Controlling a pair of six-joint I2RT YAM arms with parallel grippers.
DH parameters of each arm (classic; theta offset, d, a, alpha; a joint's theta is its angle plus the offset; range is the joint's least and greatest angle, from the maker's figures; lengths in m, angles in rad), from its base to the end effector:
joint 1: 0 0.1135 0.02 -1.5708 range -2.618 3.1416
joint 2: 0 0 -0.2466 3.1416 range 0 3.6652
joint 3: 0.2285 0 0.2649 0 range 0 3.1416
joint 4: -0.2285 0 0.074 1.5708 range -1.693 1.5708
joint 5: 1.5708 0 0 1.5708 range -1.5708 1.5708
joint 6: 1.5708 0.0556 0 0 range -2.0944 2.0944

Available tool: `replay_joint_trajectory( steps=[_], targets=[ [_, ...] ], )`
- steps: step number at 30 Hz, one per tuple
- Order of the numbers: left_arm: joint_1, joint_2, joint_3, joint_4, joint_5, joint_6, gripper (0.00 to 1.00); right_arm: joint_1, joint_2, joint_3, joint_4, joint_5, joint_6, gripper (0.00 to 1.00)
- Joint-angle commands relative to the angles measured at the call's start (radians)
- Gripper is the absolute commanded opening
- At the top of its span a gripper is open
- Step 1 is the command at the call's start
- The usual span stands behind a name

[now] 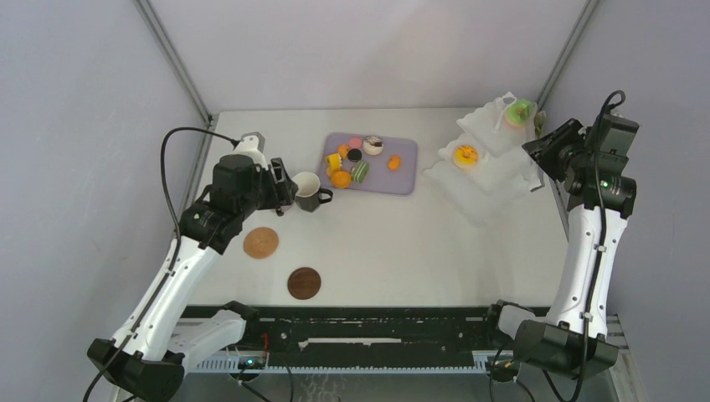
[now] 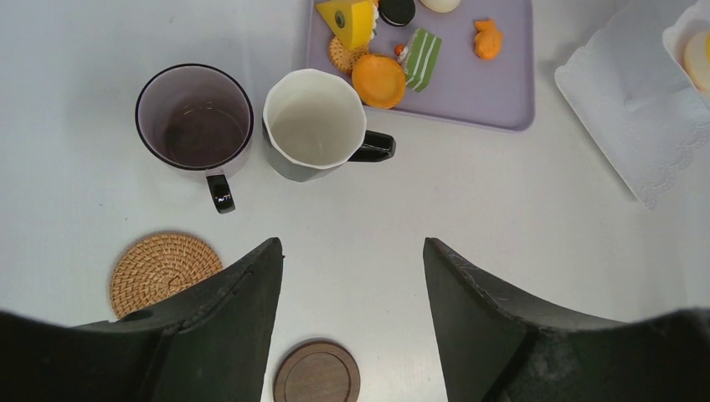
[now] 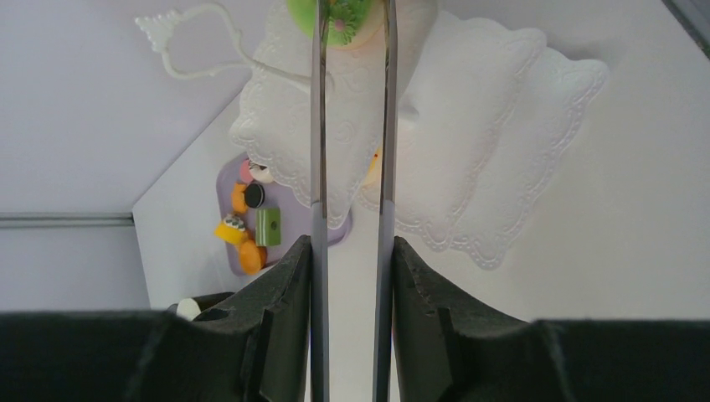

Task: Serve the afternoon tea

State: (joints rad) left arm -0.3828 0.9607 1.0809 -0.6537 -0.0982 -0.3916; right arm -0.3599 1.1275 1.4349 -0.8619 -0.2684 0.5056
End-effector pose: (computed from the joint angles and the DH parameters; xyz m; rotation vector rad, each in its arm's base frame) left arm 0.2238 -0.0842 0.3403 -0.0688 2.1211 -0.3607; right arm 0.2396 -0.0744 0.4043 0.7442 1.9908 0.3713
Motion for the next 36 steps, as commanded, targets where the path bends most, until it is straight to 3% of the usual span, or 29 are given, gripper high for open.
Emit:
replay_joint_trajectory(
  steps=[1, 15, 17, 21, 24, 36],
  targets=[
    [0.008, -0.002, -0.017, 0.038, 0.015, 0.005, 0.67, -0.002, -0.008, 0.021, 0.103, -0.051, -0.013, 0.00],
    [0.008, 0.005, -0.018, 0.043, 0.020, -0.005, 0.67, 0.031, 0.015, 0.019, 0.089, -0.066, -0.030, 0.00],
    [0.007, 0.005, -0.018, 0.042, 0.020, -0.005, 0.67, 0.032, 0.018, 0.021, 0.082, -0.073, -0.034, 0.08],
    [0.008, 0.003, -0.020, 0.042, 0.021, -0.006, 0.67, 0.033, 0.012, 0.022, 0.078, -0.071, -0.034, 0.34],
    [0.008, 0.003, -0.021, 0.043, 0.023, -0.006, 0.67, 0.033, 0.003, 0.025, 0.074, -0.069, -0.035, 0.46],
    [0.008, -0.012, -0.032, 0.042, 0.032, -0.006, 0.67, 0.033, -0.046, 0.041, 0.044, -0.035, -0.034, 0.48]
  ],
)
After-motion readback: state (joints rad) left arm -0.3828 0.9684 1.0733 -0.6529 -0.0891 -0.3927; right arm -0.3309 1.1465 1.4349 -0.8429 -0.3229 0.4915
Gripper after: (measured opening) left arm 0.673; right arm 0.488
